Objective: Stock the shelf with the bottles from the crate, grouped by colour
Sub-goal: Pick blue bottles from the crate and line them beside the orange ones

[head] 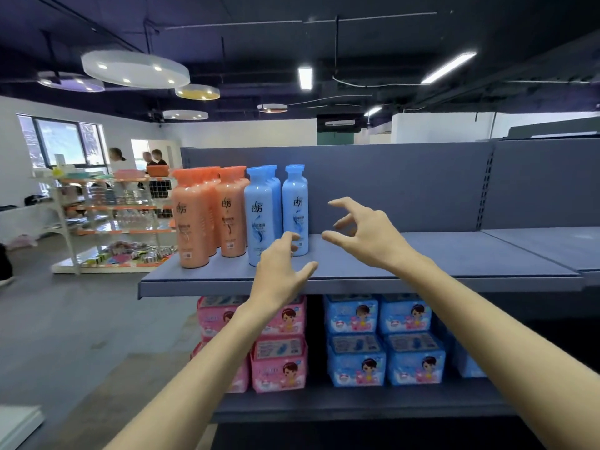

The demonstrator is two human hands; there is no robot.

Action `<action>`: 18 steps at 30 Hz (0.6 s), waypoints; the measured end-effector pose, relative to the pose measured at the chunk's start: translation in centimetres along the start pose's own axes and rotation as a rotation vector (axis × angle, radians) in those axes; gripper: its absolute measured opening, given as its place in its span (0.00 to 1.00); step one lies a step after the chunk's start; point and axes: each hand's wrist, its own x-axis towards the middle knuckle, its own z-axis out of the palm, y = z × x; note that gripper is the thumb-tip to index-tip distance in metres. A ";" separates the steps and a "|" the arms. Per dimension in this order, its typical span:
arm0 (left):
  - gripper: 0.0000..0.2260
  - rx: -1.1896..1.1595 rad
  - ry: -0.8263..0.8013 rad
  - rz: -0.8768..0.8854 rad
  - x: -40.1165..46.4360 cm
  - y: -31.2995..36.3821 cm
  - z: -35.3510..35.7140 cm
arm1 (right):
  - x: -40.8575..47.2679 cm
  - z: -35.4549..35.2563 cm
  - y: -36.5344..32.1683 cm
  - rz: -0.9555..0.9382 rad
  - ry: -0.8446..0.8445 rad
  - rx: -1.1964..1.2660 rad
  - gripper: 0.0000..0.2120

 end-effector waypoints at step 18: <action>0.22 0.035 -0.442 -0.195 -20.0 -8.0 13.2 | -18.8 11.0 11.2 0.197 -0.332 0.016 0.24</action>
